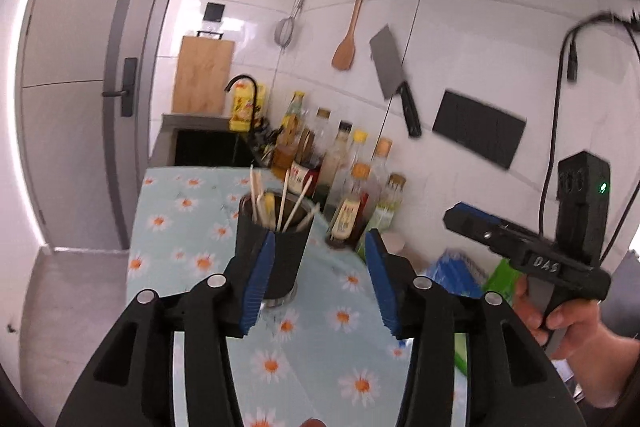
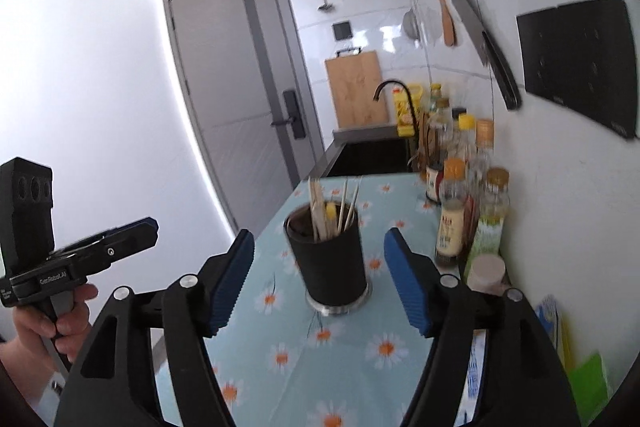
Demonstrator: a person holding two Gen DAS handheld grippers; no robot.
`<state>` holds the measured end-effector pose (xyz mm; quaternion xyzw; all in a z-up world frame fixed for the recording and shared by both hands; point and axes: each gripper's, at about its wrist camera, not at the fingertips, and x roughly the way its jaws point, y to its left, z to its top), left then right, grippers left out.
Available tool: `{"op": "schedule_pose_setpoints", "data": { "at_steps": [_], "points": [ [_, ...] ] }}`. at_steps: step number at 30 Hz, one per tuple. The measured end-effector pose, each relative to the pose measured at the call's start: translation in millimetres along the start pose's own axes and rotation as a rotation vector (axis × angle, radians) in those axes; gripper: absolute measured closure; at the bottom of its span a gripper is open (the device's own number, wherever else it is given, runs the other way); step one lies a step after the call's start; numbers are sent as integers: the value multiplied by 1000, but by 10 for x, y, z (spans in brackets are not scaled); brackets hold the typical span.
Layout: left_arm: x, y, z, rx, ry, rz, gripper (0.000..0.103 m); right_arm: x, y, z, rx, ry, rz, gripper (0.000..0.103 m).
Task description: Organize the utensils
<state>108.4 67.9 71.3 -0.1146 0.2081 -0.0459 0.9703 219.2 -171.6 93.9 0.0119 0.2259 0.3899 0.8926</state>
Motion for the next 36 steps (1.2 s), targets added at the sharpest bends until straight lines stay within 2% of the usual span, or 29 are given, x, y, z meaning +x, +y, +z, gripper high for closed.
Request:
{"op": "schedule_pose_setpoints", "data": {
  "at_steps": [3,7,12,14,15,19,23,30,36],
  "points": [
    [-78,-119,-215,-7,45,27,56,-125,15,-159,-28,31,14,30],
    [-153,-287,-500,-4,93,76,43,-244,42,-378,-50,71,50,25],
    [-224,-435,-785,-21,134,115,39,-330,75,-661,-80,117,81,15],
    [-245,-483,-880,-29,146,138,33,-369,83,-774,-81,137,92,8],
    [-255,-489,-926,-39,152,144,26,-395,89,-839,-81,150,95,5],
    [-264,-552,-1108,-72,177,185,9,-459,58,-1016,-55,179,94,5],
    [-256,-617,-1266,-90,207,200,7,-441,23,-1185,-42,235,76,5],
    [-239,-644,-1438,-96,239,177,7,-515,-44,-1464,-23,266,39,5],
    [-240,-606,-1554,-88,277,195,7,-586,-65,-1559,12,284,0,5]
  ]
}}
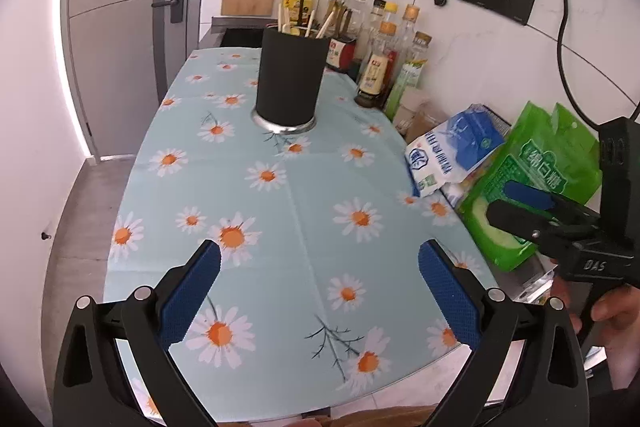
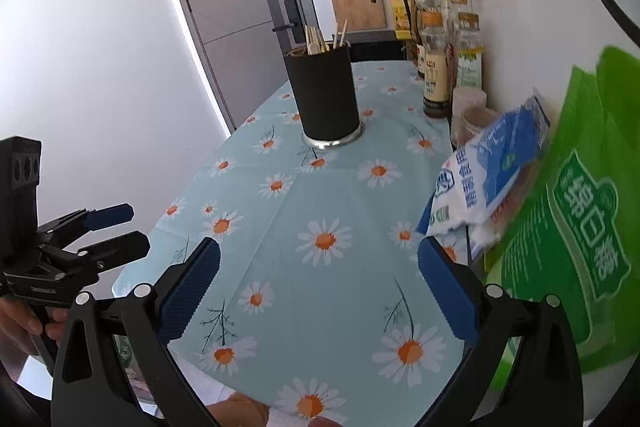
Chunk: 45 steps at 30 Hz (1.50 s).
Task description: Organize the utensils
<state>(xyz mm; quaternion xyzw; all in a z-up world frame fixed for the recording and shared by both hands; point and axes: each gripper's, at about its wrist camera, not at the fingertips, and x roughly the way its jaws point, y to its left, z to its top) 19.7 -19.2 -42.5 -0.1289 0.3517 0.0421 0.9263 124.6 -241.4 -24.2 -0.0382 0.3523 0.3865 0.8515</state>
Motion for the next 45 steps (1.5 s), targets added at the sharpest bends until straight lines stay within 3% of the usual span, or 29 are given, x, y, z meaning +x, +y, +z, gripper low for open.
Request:
{"op": "schedule_pose_setpoints", "data": {
  "at_steps": [45],
  "points": [
    [2,-42,-126,13,63,-30,7,47,226,-101,-41,56,10,5]
  ]
}}
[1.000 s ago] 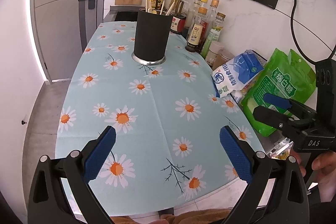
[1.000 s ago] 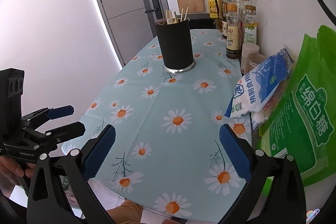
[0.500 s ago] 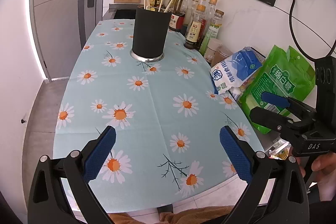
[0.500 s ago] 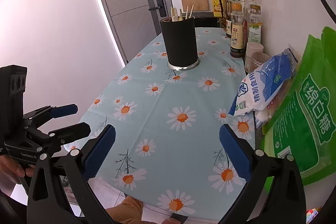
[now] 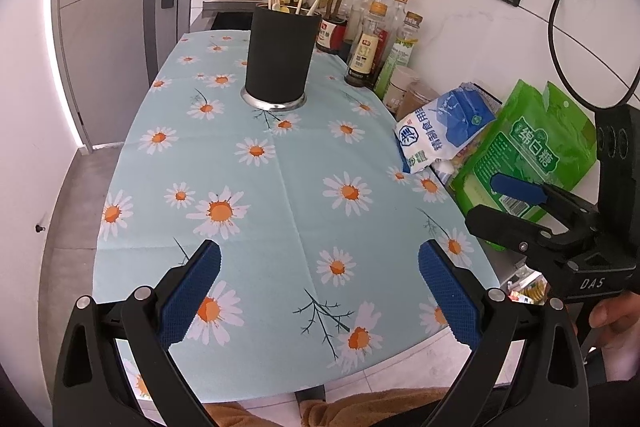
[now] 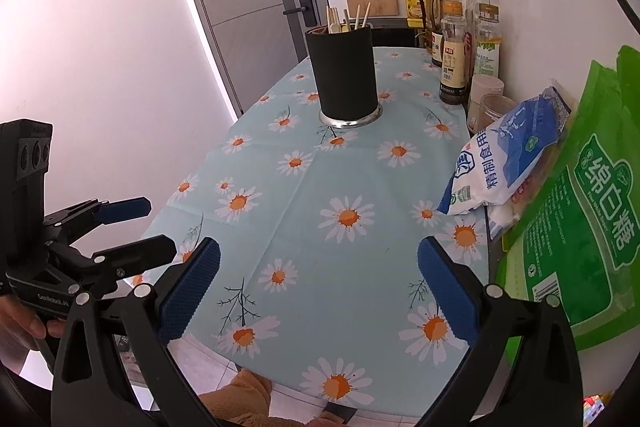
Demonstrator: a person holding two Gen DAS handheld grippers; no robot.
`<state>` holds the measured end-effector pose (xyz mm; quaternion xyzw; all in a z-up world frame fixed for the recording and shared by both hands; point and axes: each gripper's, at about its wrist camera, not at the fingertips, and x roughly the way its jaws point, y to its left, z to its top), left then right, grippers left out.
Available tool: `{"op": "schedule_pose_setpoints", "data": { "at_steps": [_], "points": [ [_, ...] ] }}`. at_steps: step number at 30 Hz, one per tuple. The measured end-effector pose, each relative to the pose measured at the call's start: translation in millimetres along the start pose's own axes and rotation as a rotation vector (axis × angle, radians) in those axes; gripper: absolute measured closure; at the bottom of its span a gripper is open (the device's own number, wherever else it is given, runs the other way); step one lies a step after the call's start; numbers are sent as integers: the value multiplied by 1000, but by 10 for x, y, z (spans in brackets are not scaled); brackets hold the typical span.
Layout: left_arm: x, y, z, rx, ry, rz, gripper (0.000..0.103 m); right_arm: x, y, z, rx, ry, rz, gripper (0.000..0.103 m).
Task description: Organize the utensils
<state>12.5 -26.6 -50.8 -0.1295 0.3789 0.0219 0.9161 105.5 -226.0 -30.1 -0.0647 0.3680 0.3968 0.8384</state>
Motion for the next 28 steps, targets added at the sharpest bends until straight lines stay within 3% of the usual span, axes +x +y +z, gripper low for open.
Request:
{"op": "schedule_pose_setpoints", "data": {
  "at_steps": [28],
  "points": [
    [46,-17,27,2,16,-1,7,69,-18,8,-9,9,0,5]
  ]
}}
